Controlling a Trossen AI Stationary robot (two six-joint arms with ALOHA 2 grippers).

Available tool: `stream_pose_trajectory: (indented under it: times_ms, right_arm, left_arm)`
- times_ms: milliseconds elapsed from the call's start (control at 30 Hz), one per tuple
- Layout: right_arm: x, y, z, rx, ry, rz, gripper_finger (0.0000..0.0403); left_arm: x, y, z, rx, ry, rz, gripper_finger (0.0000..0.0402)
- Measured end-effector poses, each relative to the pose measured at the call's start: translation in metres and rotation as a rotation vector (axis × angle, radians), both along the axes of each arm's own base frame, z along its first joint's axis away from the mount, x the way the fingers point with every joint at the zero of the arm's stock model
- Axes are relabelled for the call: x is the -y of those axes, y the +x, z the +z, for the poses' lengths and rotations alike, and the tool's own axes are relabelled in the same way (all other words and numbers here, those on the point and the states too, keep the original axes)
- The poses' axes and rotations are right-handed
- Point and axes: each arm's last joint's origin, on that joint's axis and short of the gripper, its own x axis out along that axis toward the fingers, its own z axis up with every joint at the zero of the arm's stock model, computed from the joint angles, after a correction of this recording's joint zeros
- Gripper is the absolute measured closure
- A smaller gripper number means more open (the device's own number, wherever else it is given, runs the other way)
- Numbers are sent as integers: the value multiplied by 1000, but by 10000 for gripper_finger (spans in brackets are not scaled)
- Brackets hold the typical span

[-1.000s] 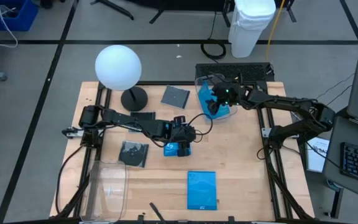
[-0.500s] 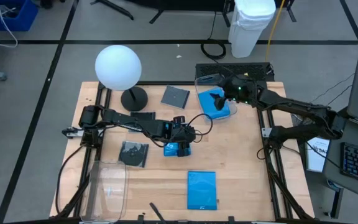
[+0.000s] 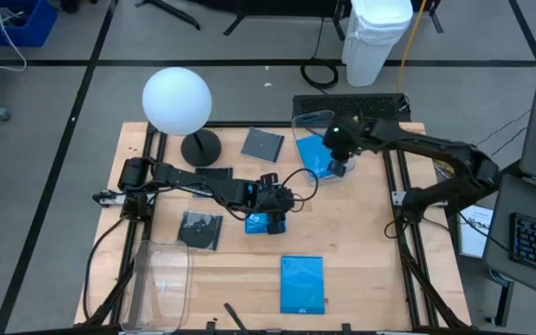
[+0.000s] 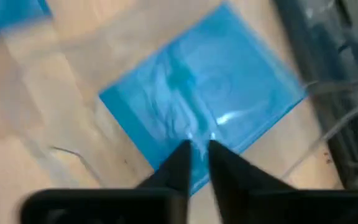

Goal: Pick & place jewel cases by type
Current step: Put the top right blue CD case into the top transparent bin, then put the top blue CD case into the top transparent bin

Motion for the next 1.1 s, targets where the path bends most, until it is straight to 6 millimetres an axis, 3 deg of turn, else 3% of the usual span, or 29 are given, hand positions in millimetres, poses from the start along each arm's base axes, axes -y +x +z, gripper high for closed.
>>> stream_pose_trajectory:
  times_ms: [167, 333, 400, 500, 667, 833, 967, 1100]
  right_arm:
    - [16, 14, -52, -172, 48, -12, 400]
    - [24, 12, -112, -311, 307, -35, 402]
    - [26, 15, -127, -289, 373, -56, 403]
    - [26, 16, -133, -290, 412, -61, 403]
    - [22, 16, -113, -242, 319, -64, 403]
    - [12, 8, -70, -175, 168, -68, 403]
    - [4, 5, -30, 18, 76, -59, 403]
    - [-8, -3, -4, 125, 34, -26, 403]
  left_arm:
    - [0, 0, 0, 3, 0, 0, 195]
    - [0, -1, -1, -10, 1, 0, 195]
    - [0, -1, -1, -13, 1, 0, 195]
    - [0, -1, -1, -20, 3, -1, 195]
    - [0, -1, -1, -18, 6, -6, 195]
    - [0, -1, -1, -11, 7, -7, 195]
    - [0, 0, 0, -3, 6, -7, 195]
    - [0, 0, 0, 1, -4, 7, 195]
